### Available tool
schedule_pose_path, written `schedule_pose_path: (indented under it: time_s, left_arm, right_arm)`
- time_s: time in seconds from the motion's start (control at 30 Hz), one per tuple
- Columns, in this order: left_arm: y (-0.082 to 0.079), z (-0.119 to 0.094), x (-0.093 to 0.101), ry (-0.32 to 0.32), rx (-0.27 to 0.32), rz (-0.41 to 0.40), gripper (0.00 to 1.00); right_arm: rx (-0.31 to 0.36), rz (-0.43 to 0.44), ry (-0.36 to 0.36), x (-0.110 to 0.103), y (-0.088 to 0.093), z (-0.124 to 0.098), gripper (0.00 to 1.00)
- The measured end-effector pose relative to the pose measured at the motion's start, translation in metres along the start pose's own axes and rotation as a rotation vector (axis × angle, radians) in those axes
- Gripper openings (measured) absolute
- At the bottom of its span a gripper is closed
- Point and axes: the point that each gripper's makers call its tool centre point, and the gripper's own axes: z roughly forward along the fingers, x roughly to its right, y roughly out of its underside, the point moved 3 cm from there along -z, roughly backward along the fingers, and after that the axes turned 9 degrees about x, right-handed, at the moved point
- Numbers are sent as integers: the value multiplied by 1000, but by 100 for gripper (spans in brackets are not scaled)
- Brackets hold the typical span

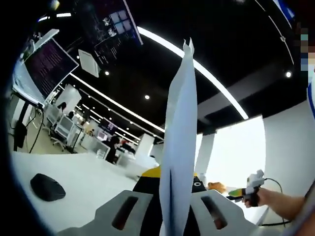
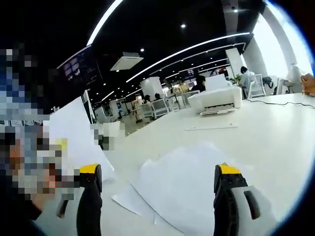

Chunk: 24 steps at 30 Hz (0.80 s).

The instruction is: Organize the stack of printing papers by aligning and flattening the scattered papers on the table

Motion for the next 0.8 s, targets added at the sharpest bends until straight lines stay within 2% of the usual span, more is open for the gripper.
schedule_pose_path:
  time_s: [0.17,0.57,0.8]
  left_arm:
    - [4,1,0,2,-11,2,6]
    - [7,2,3,17,-14,-15,6]
    - [8,0,-1,9,-13,-23,6]
  right_arm:
    - [-16,-11,32,9,7,2,90]
    - [-68,-97,92,7,40,12,90]
    - [-72,-132,138,14,51,12,90]
